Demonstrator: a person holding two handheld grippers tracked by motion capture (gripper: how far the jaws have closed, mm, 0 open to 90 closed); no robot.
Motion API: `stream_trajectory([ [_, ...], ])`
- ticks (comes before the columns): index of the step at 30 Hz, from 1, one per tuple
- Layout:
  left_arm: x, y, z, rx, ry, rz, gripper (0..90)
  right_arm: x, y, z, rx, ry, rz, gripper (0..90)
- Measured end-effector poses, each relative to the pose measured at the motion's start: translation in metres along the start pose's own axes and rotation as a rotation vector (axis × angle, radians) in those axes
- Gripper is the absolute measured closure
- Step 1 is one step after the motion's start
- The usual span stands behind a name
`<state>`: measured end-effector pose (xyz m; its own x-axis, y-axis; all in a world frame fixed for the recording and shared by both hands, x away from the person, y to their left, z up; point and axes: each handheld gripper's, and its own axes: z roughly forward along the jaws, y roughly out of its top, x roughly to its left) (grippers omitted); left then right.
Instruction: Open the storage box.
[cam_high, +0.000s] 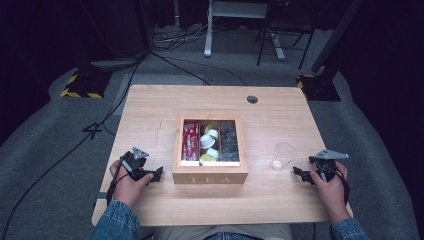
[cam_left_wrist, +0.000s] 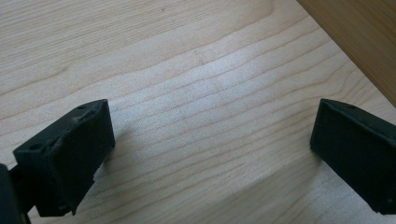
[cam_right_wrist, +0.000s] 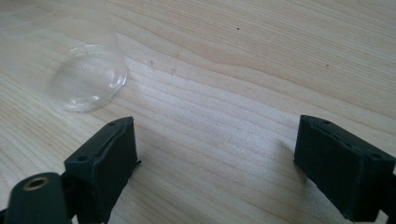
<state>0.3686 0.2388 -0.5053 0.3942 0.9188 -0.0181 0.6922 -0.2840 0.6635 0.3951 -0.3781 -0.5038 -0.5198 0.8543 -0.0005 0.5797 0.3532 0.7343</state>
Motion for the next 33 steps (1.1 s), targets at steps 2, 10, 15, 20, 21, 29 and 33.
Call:
stream_trajectory([
  [2,0.000,0.000,0.000,-0.001,-0.001,0.002,0.5,0.000,0.000,0.000,0.000,0.000,0.000,12.9],
  [10,0.002,0.000,-0.004,-0.019,-0.011,0.002,16.8,0.000,0.000,0.000,0.000,0.001,-0.001,12.9],
  [15,0.004,0.005,-0.010,-0.007,-0.010,0.027,24.2,0.000,0.000,0.000,0.001,0.000,-0.001,12.9],
  [20,0.004,0.012,-0.021,-0.003,-0.034,0.047,25.4,0.000,0.000,0.000,0.000,0.001,-0.002,12.9],
  [21,0.004,0.013,-0.022,-0.001,-0.039,0.054,25.5,0.000,0.000,0.000,0.000,0.001,-0.001,12.9],
  [29,-0.003,0.027,-0.038,-0.018,-0.082,0.087,25.6,0.000,0.000,0.000,0.000,-0.001,-0.002,12.9],
  [33,-0.007,0.031,-0.044,-0.022,-0.084,0.076,25.9,0.000,0.000,0.000,-0.001,0.001,-0.001,12.9],
])
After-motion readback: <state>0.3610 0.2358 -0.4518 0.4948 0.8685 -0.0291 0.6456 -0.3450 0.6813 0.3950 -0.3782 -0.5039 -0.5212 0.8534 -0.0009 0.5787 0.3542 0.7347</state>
